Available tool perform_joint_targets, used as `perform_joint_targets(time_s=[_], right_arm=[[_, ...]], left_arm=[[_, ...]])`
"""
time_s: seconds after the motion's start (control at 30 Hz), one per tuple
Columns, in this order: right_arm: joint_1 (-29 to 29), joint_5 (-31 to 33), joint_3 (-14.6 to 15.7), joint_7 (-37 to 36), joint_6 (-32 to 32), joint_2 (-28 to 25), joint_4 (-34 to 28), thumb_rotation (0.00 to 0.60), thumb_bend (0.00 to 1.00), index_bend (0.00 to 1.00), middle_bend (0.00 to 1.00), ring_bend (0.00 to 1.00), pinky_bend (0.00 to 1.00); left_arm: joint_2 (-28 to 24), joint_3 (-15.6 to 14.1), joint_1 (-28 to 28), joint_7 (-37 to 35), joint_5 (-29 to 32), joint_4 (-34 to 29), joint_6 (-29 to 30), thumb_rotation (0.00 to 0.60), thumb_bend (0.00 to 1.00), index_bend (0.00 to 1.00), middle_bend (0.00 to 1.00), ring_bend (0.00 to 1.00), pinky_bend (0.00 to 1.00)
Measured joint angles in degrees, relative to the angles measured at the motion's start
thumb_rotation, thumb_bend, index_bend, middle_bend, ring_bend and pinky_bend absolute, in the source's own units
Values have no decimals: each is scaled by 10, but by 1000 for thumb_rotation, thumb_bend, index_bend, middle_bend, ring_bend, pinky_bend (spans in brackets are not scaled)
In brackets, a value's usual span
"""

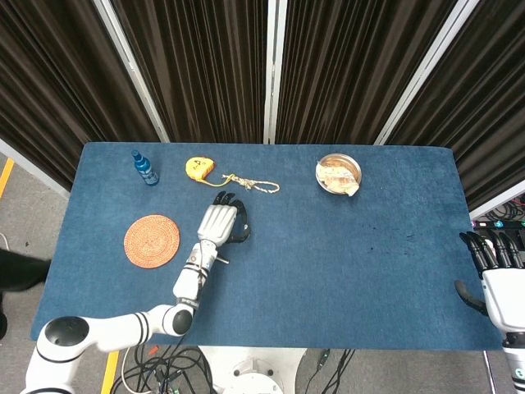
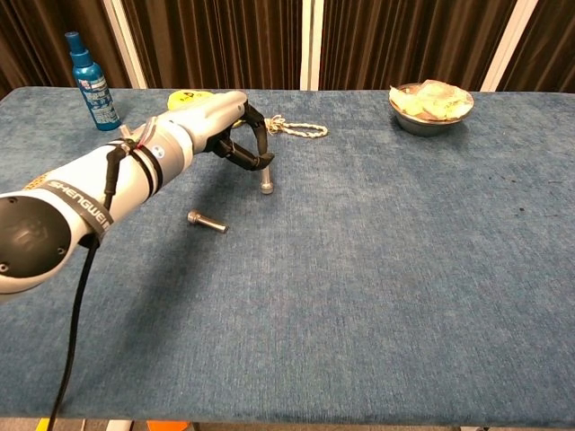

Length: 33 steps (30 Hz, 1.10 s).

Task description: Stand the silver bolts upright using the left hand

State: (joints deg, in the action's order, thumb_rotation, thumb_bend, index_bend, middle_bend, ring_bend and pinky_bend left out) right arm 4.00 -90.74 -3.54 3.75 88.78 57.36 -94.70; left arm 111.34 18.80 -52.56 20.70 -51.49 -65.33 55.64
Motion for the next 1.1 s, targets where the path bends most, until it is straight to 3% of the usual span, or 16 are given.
perform_joint_targets(time_s=[0.27,0.5,0.6,0.67,0.87,1.03,1.1], right_arm=[[1,-2,0,0,-1,1,0,600,191,95,142,0,6],[3,-3,-1,-3,-2,1,2,600,191,95,142,0,6],[5,-4,-2,-6,-4,0,4,600,191,95,142,0,7],[8,-5,-2,-8,-6,0,6,600,191,95,142,0,7],[12,-11,-1,-11,-10,4,10,600,190,94,142,0,6],[11,-11,0,-6,-9,4,8,600,191,95,142,0,6],[11,-12,0,-3,-9,4,5,600,191,95,142,0,6]], left_arm=[[-10,-3,6,5,-2,-23,-1,443,371,501,266,73,0],[-31,-3,15,-6,-28,-60,15,448,367,423,263,73,0],[-67,-10,27,-11,-52,-100,24,538,341,413,264,74,0],[-102,-20,38,-13,-70,-136,30,591,318,419,265,74,0],[-205,-73,80,-23,-136,-244,43,600,280,440,266,74,0],[-222,-134,105,-27,-187,-259,42,600,265,464,265,75,0],[-215,-145,109,-26,-194,-255,39,600,264,461,263,75,0]])
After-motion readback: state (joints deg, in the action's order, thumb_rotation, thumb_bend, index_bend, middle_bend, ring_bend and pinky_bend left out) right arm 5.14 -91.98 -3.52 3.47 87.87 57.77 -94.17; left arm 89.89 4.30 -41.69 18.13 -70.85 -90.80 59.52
